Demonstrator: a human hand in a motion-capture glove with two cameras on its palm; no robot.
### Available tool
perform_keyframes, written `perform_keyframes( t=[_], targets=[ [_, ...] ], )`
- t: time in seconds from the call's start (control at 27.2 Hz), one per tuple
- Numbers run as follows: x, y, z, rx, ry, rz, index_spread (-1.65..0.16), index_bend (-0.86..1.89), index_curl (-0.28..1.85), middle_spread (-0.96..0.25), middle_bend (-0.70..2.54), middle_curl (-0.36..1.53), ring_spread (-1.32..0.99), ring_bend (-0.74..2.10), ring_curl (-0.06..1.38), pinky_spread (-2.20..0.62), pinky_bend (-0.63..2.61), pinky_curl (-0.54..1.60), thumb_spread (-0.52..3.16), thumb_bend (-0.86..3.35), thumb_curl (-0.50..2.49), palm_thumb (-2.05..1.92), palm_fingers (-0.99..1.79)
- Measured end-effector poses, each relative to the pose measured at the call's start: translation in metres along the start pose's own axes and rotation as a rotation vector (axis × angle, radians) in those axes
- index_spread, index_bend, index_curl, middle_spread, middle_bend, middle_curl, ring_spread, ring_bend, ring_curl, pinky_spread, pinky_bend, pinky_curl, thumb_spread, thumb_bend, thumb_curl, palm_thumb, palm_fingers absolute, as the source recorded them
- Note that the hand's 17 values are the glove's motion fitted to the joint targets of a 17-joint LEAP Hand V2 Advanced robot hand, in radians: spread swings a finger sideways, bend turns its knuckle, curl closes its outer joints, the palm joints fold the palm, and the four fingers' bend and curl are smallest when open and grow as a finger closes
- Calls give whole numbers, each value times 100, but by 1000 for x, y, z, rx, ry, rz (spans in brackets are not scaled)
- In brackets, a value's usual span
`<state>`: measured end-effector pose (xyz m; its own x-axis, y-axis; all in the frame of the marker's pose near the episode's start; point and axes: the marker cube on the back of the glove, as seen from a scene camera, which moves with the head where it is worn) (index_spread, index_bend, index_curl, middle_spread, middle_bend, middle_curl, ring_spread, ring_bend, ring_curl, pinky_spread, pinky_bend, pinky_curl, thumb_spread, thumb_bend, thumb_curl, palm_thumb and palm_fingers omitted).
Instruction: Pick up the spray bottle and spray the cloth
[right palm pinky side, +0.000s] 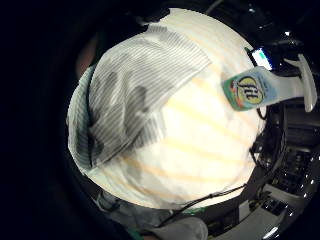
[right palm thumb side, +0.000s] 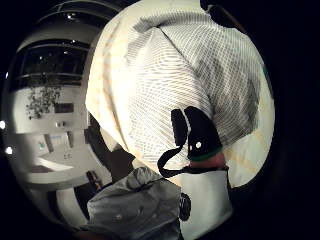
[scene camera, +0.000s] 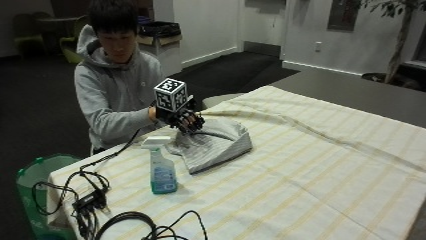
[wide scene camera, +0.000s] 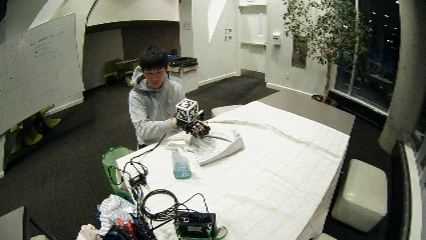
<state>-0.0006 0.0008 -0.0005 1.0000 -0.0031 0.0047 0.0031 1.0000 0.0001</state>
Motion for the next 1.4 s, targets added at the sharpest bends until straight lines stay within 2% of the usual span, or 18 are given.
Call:
perform_keyframes(
  t=[0.29,0.7,0.88,1.1,1.4],
  targets=[
    [-4,5,-1,-10,-1,-3,-26,30,20,-1,28,15,9,17,7,21,34,17,75,33,17,59,39],
    [2,10,-6,15,-5,-21,-31,26,27,-1,26,22,12,17,9,26,33,22,98,26,23,63,38],
    [6,21,-11,105,-14,-52,-32,24,29,-1,26,25,12,18,10,27,32,24,102,22,25,65,39],
    [28,41,-18,260,-30,-60,-35,7,25,-1,20,26,13,19,14,27,46,30,102,15,26,64,16],
    [94,66,-27,410,-57,50,-36,5,17,3,19,26,14,28,17,27,56,34,98,3,26,58,-2]
  ],
)
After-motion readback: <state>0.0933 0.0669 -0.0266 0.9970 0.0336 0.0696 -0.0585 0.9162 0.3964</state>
